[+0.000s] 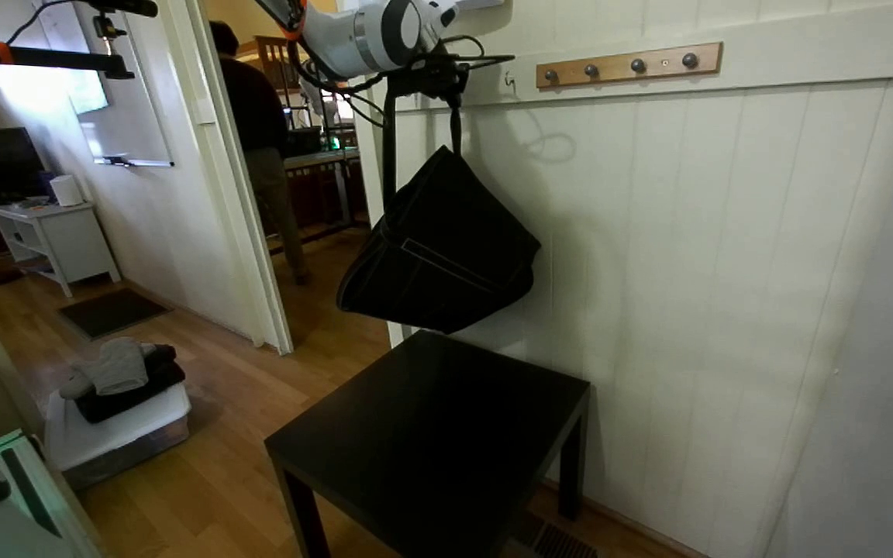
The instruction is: Place the black bag on the table.
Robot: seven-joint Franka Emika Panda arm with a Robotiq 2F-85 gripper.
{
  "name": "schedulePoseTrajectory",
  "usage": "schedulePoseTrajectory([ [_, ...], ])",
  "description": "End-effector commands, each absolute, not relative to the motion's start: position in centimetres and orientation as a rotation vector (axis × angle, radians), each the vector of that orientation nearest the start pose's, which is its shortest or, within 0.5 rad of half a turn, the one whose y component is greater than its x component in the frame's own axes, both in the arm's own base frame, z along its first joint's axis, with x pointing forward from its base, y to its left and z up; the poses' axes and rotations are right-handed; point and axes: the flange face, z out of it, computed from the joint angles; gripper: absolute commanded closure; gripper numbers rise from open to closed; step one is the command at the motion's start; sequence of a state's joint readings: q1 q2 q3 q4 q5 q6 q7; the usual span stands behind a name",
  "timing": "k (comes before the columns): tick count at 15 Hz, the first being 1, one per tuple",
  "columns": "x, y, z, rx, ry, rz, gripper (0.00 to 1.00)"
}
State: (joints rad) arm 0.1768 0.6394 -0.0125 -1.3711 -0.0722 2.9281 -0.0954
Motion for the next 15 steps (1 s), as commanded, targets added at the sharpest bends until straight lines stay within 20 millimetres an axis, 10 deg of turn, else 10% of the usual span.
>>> schedulePoseTrajectory([
  [1, 74.5, 13.4, 48.7, -2.802, -0.44, -1.479, 0.96],
  [15, 68.2, 11.9, 52.8, -2.9, -0.359, -1.489, 0.96],
])
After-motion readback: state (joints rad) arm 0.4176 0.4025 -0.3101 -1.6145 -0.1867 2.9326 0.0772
